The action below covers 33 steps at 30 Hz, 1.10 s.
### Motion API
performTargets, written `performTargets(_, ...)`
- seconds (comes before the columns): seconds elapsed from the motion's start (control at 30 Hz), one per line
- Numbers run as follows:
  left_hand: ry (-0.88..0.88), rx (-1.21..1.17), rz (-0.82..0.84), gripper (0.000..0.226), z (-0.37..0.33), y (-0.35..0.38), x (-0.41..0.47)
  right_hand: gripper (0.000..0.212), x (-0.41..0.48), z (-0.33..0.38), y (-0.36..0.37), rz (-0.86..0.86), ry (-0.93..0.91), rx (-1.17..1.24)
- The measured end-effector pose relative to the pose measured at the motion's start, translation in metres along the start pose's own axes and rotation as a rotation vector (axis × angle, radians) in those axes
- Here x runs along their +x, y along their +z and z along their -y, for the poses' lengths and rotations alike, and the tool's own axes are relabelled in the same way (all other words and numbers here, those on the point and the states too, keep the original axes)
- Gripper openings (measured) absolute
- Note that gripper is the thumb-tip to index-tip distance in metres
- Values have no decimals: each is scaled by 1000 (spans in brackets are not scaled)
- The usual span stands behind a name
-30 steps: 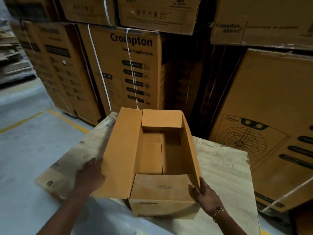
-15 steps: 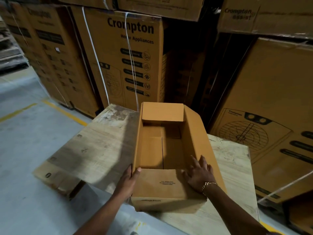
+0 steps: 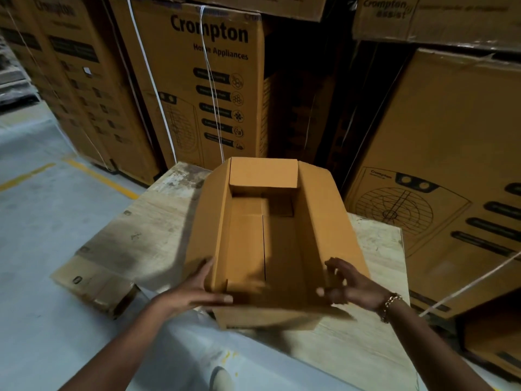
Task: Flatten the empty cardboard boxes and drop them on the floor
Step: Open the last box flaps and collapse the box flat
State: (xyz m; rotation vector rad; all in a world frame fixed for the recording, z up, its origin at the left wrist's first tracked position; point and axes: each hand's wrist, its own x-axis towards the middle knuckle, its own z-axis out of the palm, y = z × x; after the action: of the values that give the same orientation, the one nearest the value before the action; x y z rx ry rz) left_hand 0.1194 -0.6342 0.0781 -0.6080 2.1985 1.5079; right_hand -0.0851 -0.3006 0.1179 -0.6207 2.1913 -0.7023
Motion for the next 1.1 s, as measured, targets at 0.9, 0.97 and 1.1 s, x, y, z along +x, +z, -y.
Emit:
performTargets(0.9,20,295,-278,131,27,31,-7,140,19,-11,78,-125,35,-4)
performTargets(0.97,24,334,-341,123,23,23,5,131,35,-13,71,-215,46,-81)
performTargets(1.1,-17,485,-441,115,3,-11,61,105,84,4,44,-300,49,-241)
